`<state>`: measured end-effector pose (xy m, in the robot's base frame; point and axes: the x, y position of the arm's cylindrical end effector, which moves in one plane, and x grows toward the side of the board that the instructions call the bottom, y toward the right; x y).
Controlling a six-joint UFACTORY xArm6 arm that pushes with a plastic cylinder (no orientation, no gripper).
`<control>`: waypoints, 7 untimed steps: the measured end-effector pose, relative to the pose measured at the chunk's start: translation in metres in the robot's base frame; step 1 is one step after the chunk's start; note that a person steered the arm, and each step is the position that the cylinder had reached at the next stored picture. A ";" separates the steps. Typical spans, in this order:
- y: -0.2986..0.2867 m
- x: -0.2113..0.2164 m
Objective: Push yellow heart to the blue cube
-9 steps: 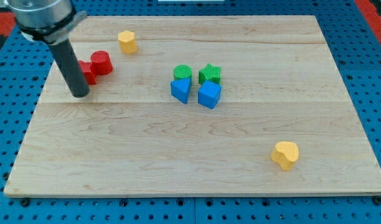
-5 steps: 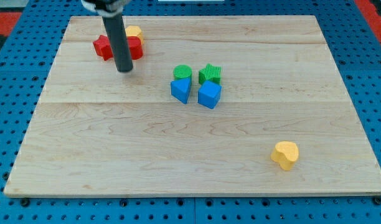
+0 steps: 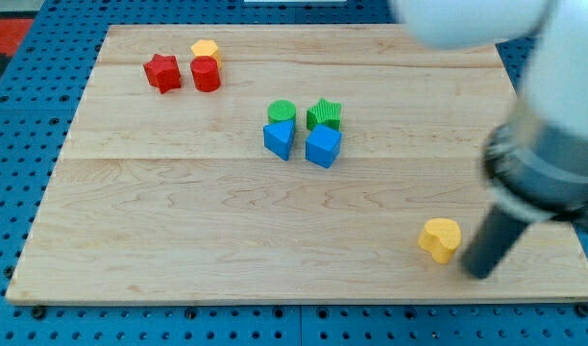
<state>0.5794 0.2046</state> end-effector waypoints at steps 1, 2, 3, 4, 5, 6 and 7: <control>-0.047 -0.011; -0.162 -0.007; -0.204 -0.062; -0.158 -0.031; -0.103 -0.026; -0.140 -0.055; -0.218 -0.087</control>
